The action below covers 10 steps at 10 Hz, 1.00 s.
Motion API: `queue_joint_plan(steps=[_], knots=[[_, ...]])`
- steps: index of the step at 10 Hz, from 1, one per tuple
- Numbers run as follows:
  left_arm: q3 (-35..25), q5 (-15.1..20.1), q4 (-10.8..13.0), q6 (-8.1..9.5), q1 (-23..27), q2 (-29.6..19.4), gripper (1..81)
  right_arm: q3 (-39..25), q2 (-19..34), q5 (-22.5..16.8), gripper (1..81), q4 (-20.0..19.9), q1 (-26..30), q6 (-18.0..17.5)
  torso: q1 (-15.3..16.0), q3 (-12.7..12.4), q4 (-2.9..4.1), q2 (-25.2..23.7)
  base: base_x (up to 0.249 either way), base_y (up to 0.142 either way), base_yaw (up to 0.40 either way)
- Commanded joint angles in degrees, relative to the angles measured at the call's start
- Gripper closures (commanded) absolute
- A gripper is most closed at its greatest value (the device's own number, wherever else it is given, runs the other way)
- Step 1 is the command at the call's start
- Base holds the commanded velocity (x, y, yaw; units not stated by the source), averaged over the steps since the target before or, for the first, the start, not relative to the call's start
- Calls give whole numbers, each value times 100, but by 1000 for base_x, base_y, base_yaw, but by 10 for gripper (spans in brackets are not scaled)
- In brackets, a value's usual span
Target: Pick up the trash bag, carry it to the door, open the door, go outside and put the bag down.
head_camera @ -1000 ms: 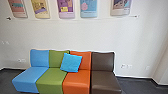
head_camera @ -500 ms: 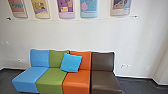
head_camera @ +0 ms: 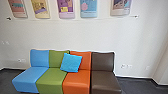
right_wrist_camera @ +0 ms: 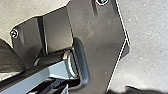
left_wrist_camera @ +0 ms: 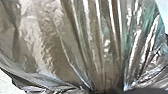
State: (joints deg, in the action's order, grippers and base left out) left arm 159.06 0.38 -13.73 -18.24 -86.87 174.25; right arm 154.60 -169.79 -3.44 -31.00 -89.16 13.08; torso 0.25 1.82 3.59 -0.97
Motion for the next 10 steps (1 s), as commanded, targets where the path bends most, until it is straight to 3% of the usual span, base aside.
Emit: queue_joint_plan(steps=[1,5,10], knots=[[2,402,-34,-40,245,-30,811,-1,22,-395,10,33,254,28,0,-2,0,0,0,0,0],[2,410,-34,-40,262,-30,811,-1,22,-351,10,33,254,28,0,-2,0,0,0,0,0],[2,437,-42,-40,271,-30,811,-1,22,-351,10,33,254,28,0,-2,0,0,0,0,-121]])
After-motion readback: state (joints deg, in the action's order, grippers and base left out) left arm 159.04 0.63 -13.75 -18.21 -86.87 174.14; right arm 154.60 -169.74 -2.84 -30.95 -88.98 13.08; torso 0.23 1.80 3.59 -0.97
